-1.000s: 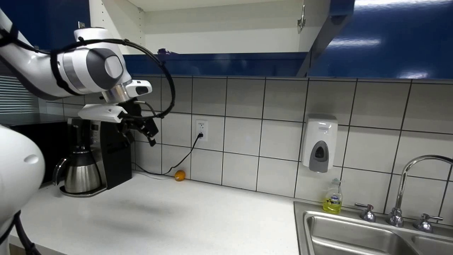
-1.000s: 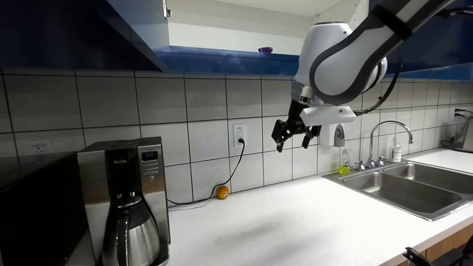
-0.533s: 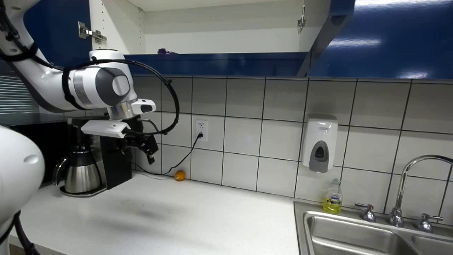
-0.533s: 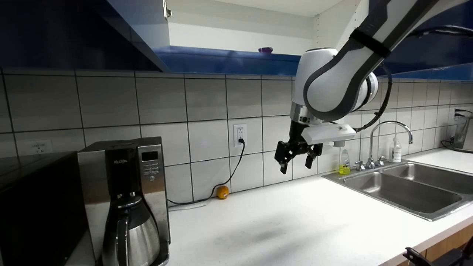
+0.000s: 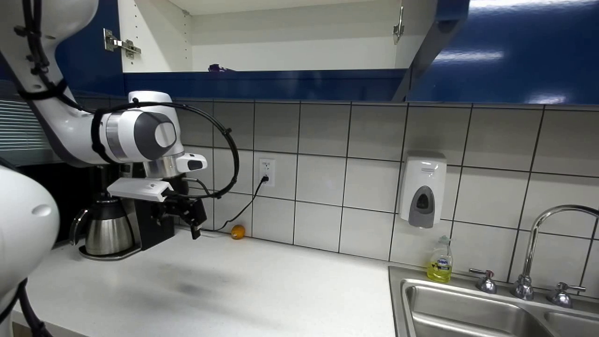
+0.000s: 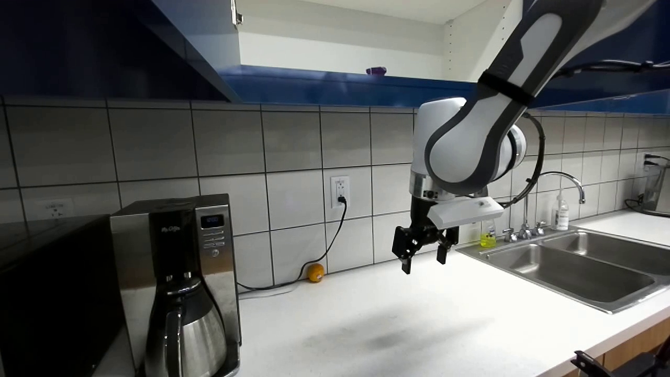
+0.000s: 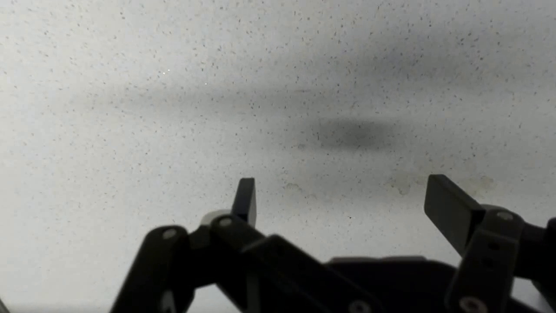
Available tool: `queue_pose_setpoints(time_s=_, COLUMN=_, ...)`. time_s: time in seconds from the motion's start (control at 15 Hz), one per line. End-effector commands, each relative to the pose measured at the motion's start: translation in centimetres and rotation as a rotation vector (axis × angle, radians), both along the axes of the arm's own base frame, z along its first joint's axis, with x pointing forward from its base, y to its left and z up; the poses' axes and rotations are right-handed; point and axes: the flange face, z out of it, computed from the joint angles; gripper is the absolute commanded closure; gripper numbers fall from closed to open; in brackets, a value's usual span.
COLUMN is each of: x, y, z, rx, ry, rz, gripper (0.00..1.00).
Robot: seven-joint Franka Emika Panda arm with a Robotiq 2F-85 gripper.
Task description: Put the snack packet in the top cabinet
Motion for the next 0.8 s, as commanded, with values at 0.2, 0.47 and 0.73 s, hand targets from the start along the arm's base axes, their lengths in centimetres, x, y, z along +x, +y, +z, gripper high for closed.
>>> queue_pose_setpoints(time_s=0.2, x=-0.03, y=-0.27, z=-1.33, rx=-0.033, ry=0.027, rz=0.015, gripper=0.0)
queue_pose_setpoints(time_s=0.47, x=0.03, y=-0.31, z=-1.48, rx=-0.038, ry=0.029, rz=0.019, gripper=0.0)
queue_pose_setpoints(time_s=0.73, x=0.05, y=-0.28, z=-1.46, rx=-0.038, ry=0.028, rz=0.02, gripper=0.0)
